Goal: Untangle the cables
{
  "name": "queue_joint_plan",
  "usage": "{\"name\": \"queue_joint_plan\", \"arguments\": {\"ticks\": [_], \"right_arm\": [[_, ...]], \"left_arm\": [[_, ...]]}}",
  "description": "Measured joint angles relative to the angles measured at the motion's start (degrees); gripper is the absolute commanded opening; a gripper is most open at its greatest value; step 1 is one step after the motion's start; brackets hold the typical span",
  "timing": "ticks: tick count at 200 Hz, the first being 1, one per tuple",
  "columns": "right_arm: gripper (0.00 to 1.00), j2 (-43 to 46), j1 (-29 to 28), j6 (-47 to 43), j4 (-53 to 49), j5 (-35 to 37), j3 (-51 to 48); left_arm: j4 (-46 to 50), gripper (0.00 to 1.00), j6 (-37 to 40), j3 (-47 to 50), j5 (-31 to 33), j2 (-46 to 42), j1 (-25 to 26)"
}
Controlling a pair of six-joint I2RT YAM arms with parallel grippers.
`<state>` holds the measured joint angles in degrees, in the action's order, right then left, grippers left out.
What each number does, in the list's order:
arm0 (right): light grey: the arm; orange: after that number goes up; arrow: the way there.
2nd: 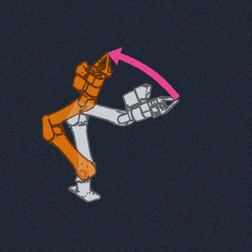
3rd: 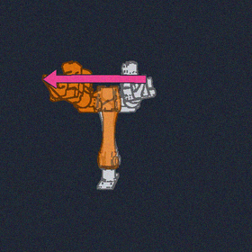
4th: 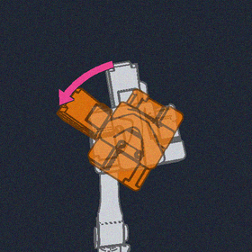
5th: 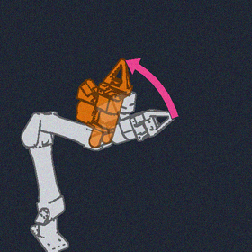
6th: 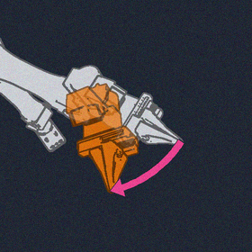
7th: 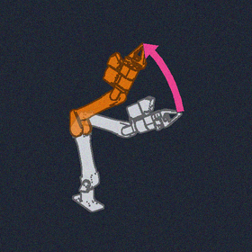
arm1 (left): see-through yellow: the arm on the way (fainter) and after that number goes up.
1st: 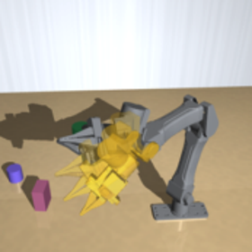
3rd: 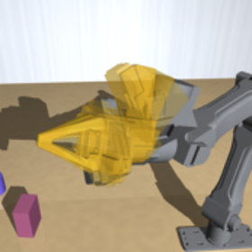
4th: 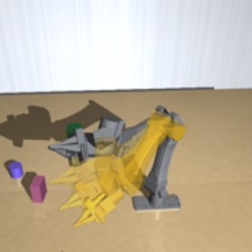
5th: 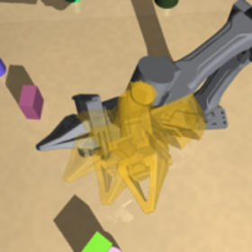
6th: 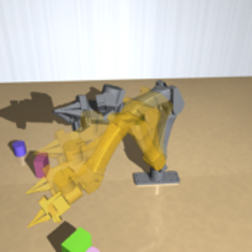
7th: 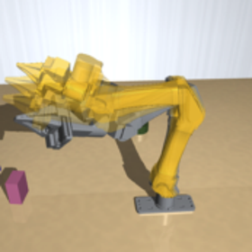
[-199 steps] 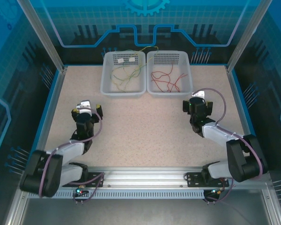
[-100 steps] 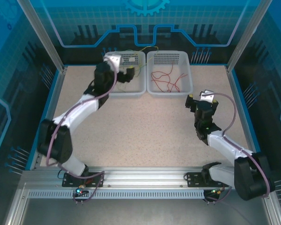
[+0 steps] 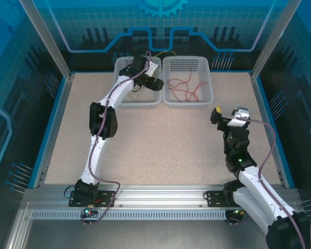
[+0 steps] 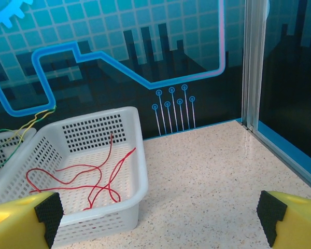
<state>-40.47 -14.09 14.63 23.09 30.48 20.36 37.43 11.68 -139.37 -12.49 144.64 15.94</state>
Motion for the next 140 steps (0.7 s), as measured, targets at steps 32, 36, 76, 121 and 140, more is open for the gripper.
{"name": "queue_joint_plan", "arguments": {"ticks": [32, 36, 76, 121, 140], "right_arm": [[1.00, 5.8, 0.7, 1.1, -1.0, -1.9, -2.2], [1.00, 6.4, 0.7, 1.3, -1.2, -2.1, -2.5], [1.00, 9.9, 1.2, 2.1, -3.0, -3.0, -3.1], [1.00, 11.4, 1.8, 2.1, -4.2, -3.5, -3.1], [1.00, 11.6, 2.2, 2.3, -4.5, -3.6, -3.1]], "left_arm": [[-0.4, 0.85, 1.9, -3.3, 0.0, 1.0, -1.6], [-0.6, 0.85, 2.1, -3.7, 0.0, 1.3, -1.7], [-3.5, 0.83, 3.9, -4.8, 0.2, 5.4, -2.7], [-7.0, 0.67, 5.5, -4.9, 0.2, 9.6, -2.8], [-9.7, 0.49, 5.8, -5.1, 0.2, 10.5, -2.8]]}}
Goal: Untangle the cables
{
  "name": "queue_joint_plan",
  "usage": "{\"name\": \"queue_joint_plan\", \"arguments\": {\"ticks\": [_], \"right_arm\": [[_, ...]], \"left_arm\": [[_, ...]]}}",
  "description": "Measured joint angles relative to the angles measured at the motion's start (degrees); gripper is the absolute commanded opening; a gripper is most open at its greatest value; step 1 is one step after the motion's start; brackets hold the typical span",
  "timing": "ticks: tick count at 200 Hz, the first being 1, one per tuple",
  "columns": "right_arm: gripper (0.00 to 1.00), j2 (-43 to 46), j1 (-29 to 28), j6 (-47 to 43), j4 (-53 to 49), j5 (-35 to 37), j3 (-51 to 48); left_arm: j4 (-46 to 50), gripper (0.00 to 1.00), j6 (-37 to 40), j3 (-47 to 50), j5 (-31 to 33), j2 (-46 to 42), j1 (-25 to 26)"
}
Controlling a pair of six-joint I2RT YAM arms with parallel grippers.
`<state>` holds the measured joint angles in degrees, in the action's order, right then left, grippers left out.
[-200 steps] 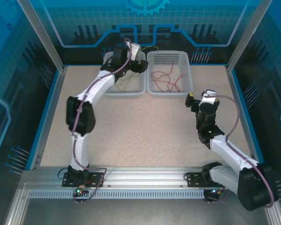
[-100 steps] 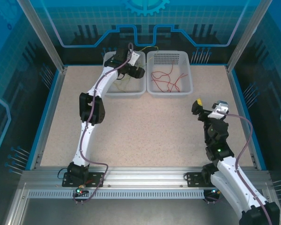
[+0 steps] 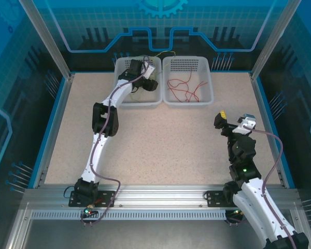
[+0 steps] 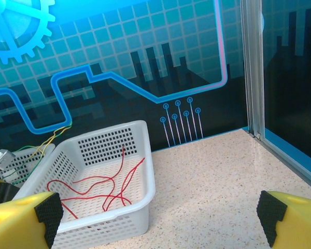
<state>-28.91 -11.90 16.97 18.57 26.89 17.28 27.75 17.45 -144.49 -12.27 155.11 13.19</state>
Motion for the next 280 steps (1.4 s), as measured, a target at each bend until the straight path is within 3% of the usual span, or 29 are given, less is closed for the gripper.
{"name": "queue_joint_plan", "arguments": {"ticks": [18, 28, 37, 45, 76, 103, 154, 205, 243, 280], "right_arm": [[1.00, 0.0, 0.4, 0.3, -0.6, 0.0, 0.0], [1.00, 0.0, 0.6, 0.6, -1.1, 0.0, 0.0], [1.00, 0.0, 0.8, 0.8, -1.4, 0.0, 0.0], [1.00, -0.2, 1.0, 1.0, -1.8, 0.0, 0.0], [1.00, -1.4, 1.7, 1.9, -2.4, 0.0, 0.0], [1.00, -2.4, 2.0, 2.6, -2.7, -0.2, 0.0], [1.00, -2.8, 2.3, 2.8, -2.7, -0.4, 0.1], [1.00, -2.8, 2.5, 2.8, -2.7, -0.4, 0.2], [1.00, -2.2, 2.6, 3.0, -2.7, -0.5, 0.2], [1.00, -3.1, 2.6, 3.7, -2.7, -1.3, 0.2]], "left_arm": [[-2.4, 0.26, -0.7, -0.1, 0.1, 0.5, 0.0], [-3.6, 0.21, 0.1, -0.1, 0.3, 0.5, 0.0], [-4.5, 0.09, -0.5, -0.1, 0.5, 0.5, 0.0], [-5.1, 0.05, -0.6, -0.1, 0.7, 0.5, 0.0], [-7.5, 0.01, 0.5, 1.3, 1.1, -0.1, 0.0], [-9.2, 0.00, 0.6, 8.4, 3.0, -4.5, 0.2], [-19.5, 0.00, 0.5, 30.2, 9.0, -25.0, 0.5], [-28.3, 0.00, 2.4, 39.9, 13.3, -40.3, 0.5], [-30.1, 0.00, 5.2, 47.2, 16.6, -42.2, 0.7], [-27.8, 0.00, 6.7, 48.9, 19.9, -36.9, 0.7]]}}
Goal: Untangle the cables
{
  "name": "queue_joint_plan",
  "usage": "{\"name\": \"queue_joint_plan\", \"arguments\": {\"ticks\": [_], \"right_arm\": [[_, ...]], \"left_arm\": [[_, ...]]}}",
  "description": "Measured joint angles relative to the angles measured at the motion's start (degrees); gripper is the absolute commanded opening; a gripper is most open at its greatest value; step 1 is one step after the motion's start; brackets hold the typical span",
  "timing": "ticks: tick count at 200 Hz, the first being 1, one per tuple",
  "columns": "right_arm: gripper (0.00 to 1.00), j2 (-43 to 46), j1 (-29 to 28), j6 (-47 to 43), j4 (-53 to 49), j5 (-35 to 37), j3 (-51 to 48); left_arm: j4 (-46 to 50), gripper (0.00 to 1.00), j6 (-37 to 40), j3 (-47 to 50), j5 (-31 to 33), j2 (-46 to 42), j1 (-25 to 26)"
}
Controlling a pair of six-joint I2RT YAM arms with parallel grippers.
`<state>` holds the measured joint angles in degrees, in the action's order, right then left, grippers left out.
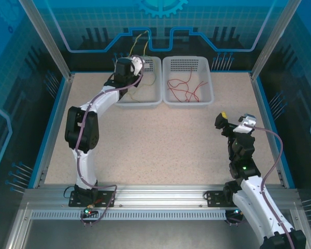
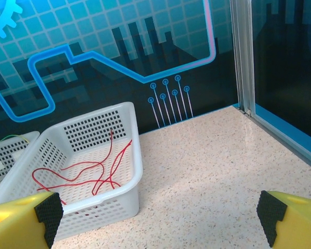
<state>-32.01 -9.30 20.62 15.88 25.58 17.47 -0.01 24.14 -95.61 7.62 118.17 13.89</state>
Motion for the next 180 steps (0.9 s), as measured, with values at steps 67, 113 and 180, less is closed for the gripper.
{"name": "queue_joint_plan", "arguments": {"ticks": [67, 113, 180], "right_arm": [[1.00, -0.7, 0.0, 0.9, 0.0, -0.6, 0.0], [1.00, -1.4, 0.0, 0.9, 0.0, -0.6, 0.1], [1.00, -3.0, 0.3, 2.0, 0.0, -0.6, 0.9]], "left_arm": [[10.8, 0.00, 0.0, -9.6, 5.7, 10.8, 0.0], [13.8, 0.00, 1.9, -10.2, 9.6, 11.3, 1.7], [17.0, 0.06, 3.0, -8.4, 13.6, 11.3, 4.3]]}}
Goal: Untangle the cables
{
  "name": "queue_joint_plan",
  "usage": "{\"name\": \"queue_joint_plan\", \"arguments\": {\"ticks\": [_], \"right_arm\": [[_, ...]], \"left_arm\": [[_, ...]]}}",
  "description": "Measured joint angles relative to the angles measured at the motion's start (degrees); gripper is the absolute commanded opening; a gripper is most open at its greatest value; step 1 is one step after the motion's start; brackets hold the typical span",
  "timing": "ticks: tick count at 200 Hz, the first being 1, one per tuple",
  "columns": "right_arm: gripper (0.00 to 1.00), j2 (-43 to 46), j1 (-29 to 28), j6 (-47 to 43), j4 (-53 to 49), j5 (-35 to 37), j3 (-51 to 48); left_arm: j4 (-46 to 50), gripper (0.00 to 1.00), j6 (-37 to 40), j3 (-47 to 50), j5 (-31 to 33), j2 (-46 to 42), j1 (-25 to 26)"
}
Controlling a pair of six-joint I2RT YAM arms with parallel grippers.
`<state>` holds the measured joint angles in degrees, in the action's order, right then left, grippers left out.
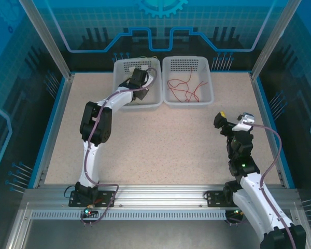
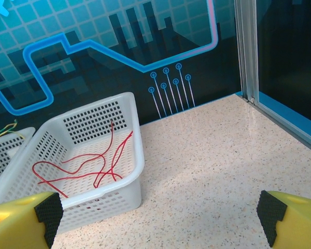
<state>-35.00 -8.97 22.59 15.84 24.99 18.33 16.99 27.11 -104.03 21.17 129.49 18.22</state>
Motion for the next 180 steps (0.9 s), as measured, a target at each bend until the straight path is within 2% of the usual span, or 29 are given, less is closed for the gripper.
{"name": "queue_joint_plan", "arguments": {"ticks": [10, 14, 28, 36, 45, 87, 122, 136, 143, 161, 166, 180], "right_arm": [[1.00, -0.1, 0.0, 0.1, 0.0, 0.0, 0.2], [1.00, -0.2, 0.0, 0.1, 0.0, 0.0, 0.2], [1.00, -0.3, 0.0, 0.1, 0.0, 0.0, 0.4], [1.00, -0.4, 0.0, 0.1, 0.0, 0.0, 0.5], [1.00, -0.4, 0.0, 0.1, 0.0, 0.0, 0.7], [1.00, -2.0, 0.2, 0.2, 0.0, 0.3, 1.3], [1.00, -4.7, 0.5, 0.4, 0.0, 0.7, 2.8], [1.00, -6.9, 0.8, 0.3, 0.0, 0.9, 3.8], [1.00, -8.4, 1.0, 0.1, 0.1, 0.8, 4.5], [1.00, -14.4, 1.3, -2.0, 0.7, -0.5, 7.2], [1.00, -16.2, 1.3, -2.9, 0.8, -1.1, 8.1], [1.00, -21.9, 1.2, -5.8, 2.0, -1.5, 10.3]], "left_arm": [[0.5, 0.11, 0.0, 0.5, 0.7, 0.0, -0.1], [0.5, 0.18, 0.0, 0.8, 1.0, 0.0, -0.2], [0.8, 0.52, 0.0, 1.5, 2.0, 0.0, -0.2], [0.8, 0.66, -0.2, 1.8, 2.6, -0.1, -0.2], [0.8, 0.75, -0.2, 2.1, 2.8, -0.4, -0.2], [0.3, 0.81, -0.5, 2.6, 3.2, -5.8, 0.3], [-4.2, 0.85, -3.3, 10.3, 0.9, -18.8, 1.2], [-8.6, 0.86, -5.8, 17.8, -0.7, -27.0, 1.4], [-11.4, 0.92, -7.3, 22.1, -1.2, -31.0, 1.4], [-21.3, 0.95, -12.5, 37.5, -1.9, -43.5, 1.4], [-24.3, 0.99, -13.9, 42.0, -1.9, -46.7, 1.3], [-31.7, 0.99, -17.4, 53.7, -0.9, -54.3, 1.3]]}}
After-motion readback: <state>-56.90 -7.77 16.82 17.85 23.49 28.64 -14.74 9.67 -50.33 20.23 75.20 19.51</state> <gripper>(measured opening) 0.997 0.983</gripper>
